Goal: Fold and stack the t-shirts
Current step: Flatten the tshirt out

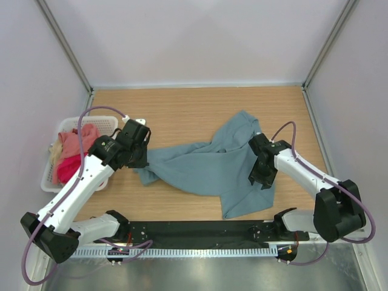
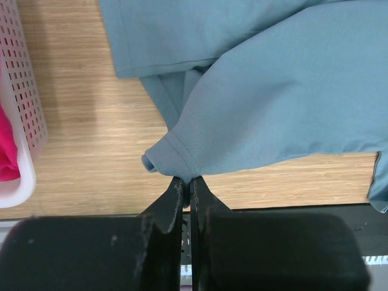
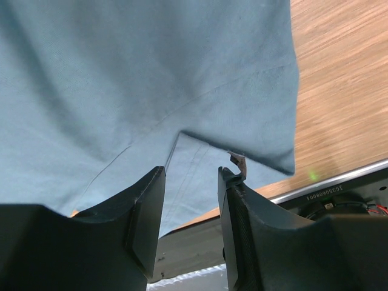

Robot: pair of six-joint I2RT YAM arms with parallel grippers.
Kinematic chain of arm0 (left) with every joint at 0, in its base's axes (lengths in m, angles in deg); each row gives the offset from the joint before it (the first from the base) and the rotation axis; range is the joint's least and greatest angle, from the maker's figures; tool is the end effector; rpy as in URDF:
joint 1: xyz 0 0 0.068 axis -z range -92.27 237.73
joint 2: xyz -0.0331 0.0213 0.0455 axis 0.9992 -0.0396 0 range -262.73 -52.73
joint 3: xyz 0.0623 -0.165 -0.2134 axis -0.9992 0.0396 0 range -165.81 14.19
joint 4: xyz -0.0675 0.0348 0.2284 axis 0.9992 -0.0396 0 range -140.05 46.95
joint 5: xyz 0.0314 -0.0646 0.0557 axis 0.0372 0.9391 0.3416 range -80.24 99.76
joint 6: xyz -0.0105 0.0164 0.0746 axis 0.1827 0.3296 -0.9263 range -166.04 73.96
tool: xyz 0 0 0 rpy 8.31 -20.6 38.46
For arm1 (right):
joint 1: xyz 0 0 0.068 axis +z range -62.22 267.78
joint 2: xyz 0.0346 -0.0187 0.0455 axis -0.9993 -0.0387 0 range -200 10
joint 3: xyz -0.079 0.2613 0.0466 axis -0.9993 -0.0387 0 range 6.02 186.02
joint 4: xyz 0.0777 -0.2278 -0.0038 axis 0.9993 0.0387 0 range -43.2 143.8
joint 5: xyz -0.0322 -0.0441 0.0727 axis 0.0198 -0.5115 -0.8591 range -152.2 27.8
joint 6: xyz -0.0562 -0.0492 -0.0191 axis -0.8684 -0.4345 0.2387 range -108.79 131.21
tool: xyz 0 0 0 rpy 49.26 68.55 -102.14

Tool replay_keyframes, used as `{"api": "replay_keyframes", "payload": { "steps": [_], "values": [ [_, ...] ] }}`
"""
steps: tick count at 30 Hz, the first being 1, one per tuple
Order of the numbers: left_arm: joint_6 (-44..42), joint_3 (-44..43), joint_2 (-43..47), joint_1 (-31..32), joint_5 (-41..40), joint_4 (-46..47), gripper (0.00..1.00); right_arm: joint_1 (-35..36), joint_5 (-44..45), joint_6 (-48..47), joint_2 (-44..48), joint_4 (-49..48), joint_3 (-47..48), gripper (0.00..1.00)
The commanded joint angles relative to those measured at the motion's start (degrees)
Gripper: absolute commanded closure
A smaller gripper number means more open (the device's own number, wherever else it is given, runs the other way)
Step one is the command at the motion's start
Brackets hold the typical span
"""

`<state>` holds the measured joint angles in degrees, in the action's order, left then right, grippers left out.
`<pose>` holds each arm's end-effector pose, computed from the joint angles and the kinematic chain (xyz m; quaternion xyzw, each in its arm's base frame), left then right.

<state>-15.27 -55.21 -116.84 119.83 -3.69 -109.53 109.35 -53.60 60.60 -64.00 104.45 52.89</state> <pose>0.1653 -0.0856 0.3143 -0.0179 0.9622 -0.0321 0.2700 0.1751 0.0586 0.1849 0.2428 0.9661 -0.0346 0.0805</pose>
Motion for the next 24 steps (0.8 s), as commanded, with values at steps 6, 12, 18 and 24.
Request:
{"api": "replay_keyframes", "payload": {
  "steps": [6,12,18,24],
  "values": [
    [-0.97,-0.73,1.63,-0.37,2.20,1.44,1.00,-0.29,1.68,-1.05,-3.26,-5.61,-1.87,0.53],
    [-0.88,-0.47,2.59,-0.46,2.11,0.91,1.00,-0.21,0.37,-1.05,-5.37,-8.78,-3.45,0.55],
    [-0.79,-0.82,2.86,-0.46,1.85,0.30,1.00,-0.20,-0.25,-0.52,-5.46,-9.40,-4.86,0.60],
    [-0.79,-0.29,3.21,-0.46,1.94,0.12,1.00,-0.29,-0.25,-0.61,-3.88,-9.48,-7.49,0.61]
  ]
}}
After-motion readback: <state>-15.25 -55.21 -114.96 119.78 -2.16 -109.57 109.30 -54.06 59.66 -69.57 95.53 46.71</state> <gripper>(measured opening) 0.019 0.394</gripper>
